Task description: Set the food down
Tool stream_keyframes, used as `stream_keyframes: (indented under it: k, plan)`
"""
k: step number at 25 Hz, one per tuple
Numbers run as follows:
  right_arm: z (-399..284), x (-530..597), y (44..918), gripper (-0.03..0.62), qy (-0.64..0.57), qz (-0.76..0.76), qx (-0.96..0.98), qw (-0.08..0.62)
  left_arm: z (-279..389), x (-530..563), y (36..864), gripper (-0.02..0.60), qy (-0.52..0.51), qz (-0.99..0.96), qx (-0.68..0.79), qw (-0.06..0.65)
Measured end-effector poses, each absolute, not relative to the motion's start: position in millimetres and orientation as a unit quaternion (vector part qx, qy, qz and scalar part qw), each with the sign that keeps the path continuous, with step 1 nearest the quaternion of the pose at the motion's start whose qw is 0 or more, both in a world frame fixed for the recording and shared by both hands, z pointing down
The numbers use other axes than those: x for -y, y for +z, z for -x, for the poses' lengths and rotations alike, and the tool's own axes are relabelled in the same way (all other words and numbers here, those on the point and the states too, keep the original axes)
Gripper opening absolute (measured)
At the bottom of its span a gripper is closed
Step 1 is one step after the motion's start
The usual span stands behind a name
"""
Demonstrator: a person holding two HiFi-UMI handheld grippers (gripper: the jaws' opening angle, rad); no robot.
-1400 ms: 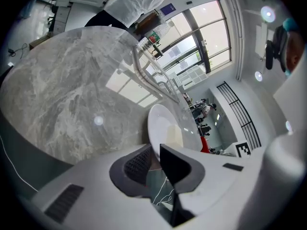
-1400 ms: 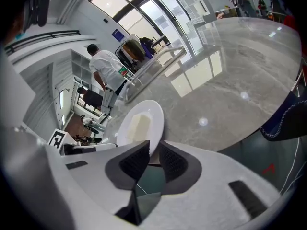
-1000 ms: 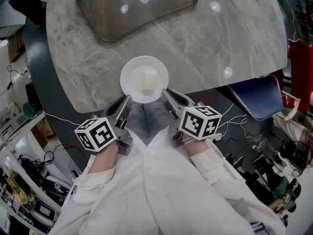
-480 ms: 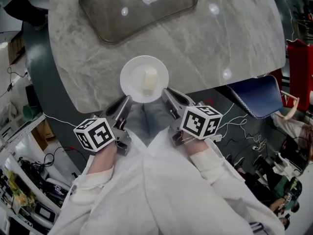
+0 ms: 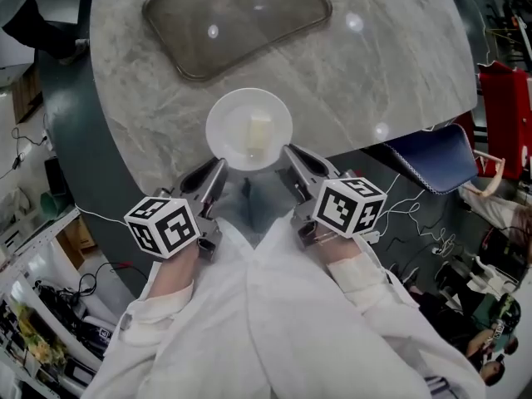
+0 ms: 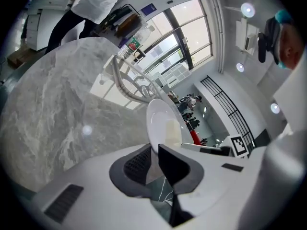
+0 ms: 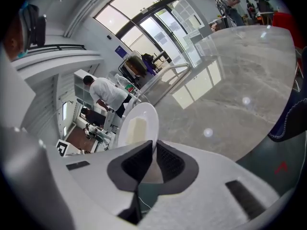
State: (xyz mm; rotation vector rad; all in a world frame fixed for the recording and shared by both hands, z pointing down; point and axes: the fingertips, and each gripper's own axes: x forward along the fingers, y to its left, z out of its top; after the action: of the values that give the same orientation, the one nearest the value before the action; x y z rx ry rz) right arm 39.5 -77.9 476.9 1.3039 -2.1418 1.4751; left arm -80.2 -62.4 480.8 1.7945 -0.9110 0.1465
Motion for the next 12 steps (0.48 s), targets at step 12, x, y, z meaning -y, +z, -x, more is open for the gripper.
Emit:
stream_keyframes:
  k: [12]
  plan:
    - [-32,99,457,0.022,0.471,-0.462,0.743,0.113,86,74,465,0.043,0.046,-0.767,0.375,0.519]
